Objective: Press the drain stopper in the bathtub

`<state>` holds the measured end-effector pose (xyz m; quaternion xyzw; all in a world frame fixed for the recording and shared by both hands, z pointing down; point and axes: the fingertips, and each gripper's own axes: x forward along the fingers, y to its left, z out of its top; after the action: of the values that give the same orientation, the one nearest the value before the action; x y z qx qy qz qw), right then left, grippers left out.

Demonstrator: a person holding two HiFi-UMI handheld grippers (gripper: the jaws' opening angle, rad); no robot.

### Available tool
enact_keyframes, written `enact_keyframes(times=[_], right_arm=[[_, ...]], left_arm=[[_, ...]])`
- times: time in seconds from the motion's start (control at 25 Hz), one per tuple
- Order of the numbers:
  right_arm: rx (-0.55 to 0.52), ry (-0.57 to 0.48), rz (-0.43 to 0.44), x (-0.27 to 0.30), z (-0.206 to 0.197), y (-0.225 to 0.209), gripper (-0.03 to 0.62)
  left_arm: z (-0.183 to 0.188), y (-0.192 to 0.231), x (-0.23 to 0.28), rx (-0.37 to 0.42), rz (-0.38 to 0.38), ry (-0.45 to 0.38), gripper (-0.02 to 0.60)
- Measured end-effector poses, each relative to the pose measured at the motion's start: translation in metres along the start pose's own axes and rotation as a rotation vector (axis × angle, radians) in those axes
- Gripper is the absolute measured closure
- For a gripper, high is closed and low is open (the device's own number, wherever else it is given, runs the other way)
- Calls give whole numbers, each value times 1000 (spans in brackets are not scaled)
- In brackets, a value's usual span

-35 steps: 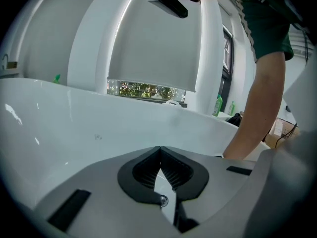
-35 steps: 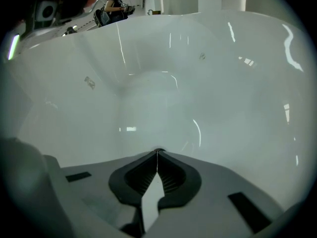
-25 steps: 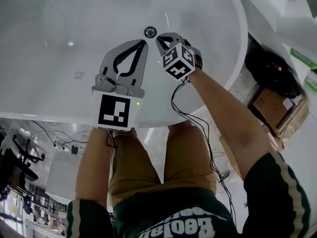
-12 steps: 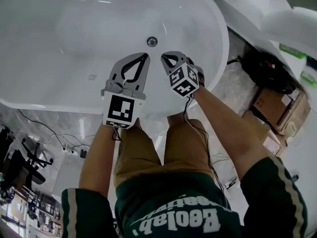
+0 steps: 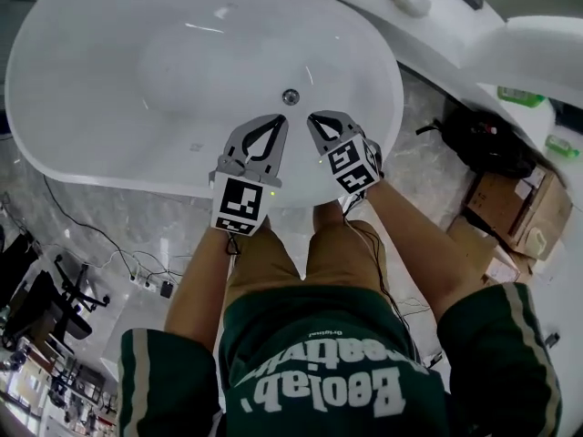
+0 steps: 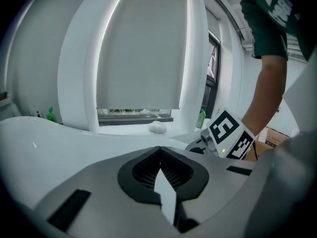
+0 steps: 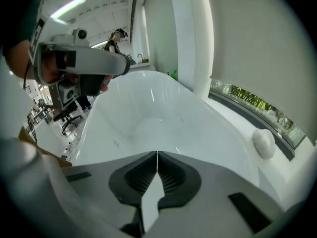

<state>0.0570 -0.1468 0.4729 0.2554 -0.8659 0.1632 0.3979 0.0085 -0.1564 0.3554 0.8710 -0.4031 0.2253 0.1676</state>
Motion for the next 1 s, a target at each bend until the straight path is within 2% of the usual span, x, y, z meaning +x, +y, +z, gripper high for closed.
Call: enact_keyframes(times=[0.24, 0.36, 0.6, 1.0], right_arm=[[6, -84, -8, -57, 40, 11, 580], [6, -127, -15, -82, 58, 18, 580], [54, -194, -27, -125, 81, 37, 580], [39, -327, -38, -186, 133, 54, 580]], left_arm=[[38, -11, -33, -45, 3, -37, 577], [58, -13, -48, -39, 6, -55, 577], [89, -12, -79, -67, 16, -100, 577], [120, -11, -116, -43, 61, -147, 577]])
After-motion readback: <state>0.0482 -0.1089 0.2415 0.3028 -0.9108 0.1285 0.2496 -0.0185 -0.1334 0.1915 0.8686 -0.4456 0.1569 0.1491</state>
